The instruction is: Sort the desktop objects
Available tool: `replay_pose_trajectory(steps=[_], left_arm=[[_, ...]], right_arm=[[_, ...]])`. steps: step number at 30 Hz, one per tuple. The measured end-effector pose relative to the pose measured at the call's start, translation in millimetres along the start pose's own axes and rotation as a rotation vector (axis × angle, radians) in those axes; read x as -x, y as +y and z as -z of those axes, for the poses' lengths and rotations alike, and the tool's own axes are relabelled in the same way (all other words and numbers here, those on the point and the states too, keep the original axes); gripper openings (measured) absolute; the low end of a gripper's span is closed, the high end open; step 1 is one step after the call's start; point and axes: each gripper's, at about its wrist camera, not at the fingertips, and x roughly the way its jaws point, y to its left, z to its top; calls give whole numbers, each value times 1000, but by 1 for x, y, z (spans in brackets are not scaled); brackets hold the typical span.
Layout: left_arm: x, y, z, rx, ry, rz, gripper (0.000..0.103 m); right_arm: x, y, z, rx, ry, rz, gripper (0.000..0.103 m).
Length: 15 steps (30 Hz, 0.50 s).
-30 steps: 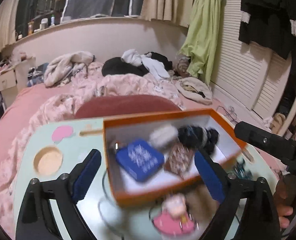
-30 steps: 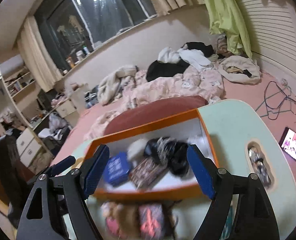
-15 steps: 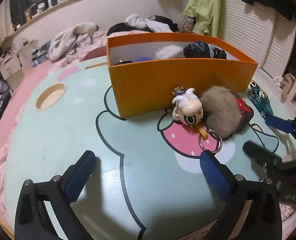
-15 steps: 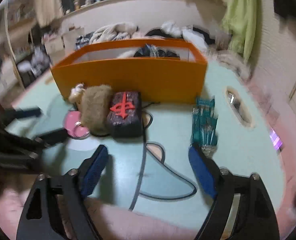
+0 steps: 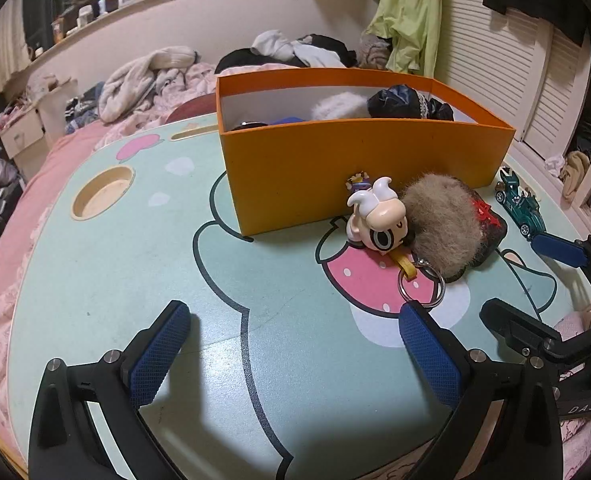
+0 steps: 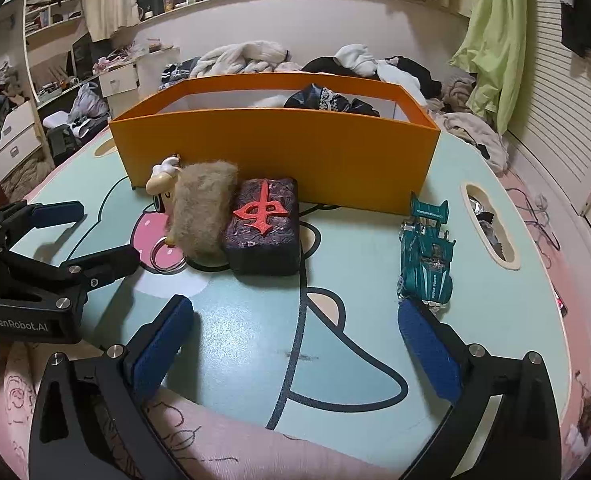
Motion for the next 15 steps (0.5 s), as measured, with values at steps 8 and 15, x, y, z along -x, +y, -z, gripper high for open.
replay_pose_trajectory(steps=[8,15], left_arm=[[0,0,1,0,0,0,103],[1,0,0,0,0,0,103]], right_arm=[[0,1,-3,1,-1,-1,102],[0,1,-3,2,-1,-2,102]])
